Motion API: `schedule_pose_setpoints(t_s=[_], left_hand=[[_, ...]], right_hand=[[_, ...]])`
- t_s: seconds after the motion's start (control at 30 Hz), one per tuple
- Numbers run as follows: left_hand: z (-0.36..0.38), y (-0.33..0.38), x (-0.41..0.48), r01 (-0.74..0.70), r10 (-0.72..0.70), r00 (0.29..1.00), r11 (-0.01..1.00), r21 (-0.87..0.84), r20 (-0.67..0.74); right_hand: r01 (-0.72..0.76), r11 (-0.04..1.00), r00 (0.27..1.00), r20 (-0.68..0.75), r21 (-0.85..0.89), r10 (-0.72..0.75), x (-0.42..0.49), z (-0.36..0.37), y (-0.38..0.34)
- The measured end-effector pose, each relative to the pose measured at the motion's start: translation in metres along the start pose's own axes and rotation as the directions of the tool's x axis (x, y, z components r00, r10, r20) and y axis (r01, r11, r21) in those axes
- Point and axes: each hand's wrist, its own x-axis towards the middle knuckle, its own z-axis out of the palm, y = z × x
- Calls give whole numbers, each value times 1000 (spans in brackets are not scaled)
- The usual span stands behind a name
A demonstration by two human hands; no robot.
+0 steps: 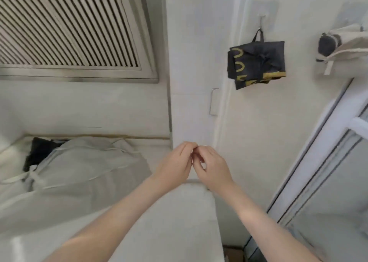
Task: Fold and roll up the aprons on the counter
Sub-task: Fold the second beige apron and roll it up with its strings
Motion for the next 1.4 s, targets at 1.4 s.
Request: schedule_pose_setpoints(t_s=[1.4], left_hand=[[-135,-216,-254,798,-472,523,564,-213,709]], right_hand=[[-941,111,263,487,319,833,-41,318,-142]])
